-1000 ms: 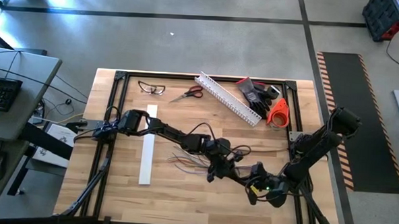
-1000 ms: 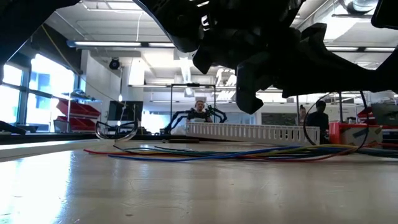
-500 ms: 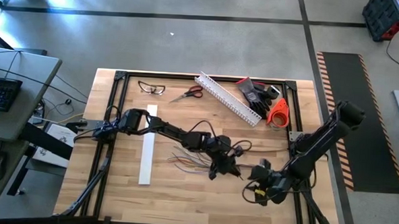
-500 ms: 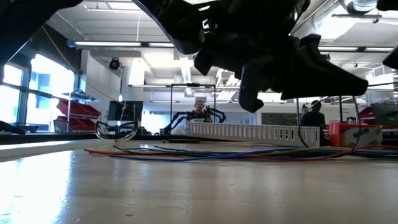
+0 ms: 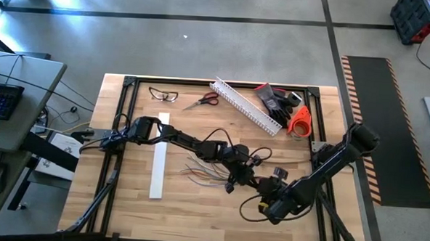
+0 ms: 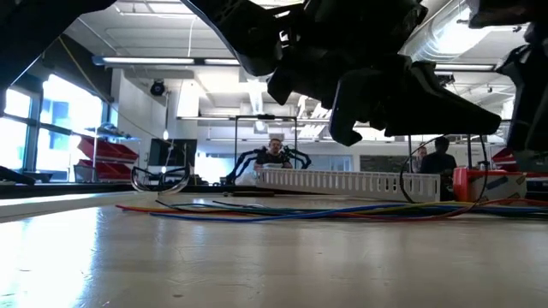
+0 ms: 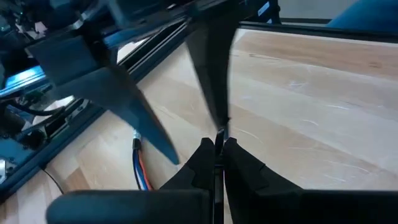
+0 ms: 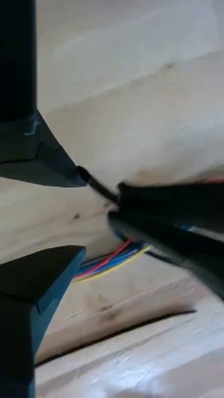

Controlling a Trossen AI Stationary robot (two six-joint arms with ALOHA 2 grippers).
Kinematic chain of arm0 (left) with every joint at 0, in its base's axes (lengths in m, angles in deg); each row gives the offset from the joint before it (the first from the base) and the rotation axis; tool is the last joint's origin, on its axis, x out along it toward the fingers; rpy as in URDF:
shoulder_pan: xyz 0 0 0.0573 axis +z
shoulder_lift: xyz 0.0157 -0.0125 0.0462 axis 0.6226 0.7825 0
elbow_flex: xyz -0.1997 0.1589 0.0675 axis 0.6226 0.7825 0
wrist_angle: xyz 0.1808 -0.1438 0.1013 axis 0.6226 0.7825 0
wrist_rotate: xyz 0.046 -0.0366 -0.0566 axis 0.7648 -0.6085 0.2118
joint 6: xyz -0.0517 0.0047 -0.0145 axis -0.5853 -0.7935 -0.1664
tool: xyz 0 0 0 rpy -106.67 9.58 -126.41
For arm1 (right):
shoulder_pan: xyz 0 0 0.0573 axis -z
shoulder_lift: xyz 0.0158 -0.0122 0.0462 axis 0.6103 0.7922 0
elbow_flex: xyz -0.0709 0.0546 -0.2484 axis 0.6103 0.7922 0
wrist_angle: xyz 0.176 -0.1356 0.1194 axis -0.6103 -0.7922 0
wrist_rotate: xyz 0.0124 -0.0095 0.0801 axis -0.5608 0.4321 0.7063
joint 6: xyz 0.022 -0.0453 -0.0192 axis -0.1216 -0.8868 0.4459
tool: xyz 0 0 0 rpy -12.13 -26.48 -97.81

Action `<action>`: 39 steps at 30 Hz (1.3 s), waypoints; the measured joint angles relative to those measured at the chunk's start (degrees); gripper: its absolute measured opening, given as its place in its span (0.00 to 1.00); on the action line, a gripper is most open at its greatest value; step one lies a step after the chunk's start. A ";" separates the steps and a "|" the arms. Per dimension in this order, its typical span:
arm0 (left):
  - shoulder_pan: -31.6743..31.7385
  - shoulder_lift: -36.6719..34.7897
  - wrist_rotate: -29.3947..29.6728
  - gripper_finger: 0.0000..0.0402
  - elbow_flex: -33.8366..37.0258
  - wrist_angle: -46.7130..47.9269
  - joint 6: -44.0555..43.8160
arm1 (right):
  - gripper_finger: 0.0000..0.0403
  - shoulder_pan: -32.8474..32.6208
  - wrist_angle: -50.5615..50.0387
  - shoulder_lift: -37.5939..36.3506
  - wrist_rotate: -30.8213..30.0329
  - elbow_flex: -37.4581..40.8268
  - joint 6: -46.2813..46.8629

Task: Ziptie cables
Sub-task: Wrap the bottom black zip tie on the cable wires

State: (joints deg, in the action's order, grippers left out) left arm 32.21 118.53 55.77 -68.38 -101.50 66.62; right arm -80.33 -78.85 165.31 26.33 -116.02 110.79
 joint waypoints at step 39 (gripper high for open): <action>1.55 -0.12 2.50 0.00 0.00 2.16 0.53 | 0.00 -6.52 7.00 1.71 2.33 4.40 23.39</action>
State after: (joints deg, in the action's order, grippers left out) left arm 33.76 118.41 58.28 -68.38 -99.34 67.14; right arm -86.85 -71.85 167.02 28.66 -111.62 134.18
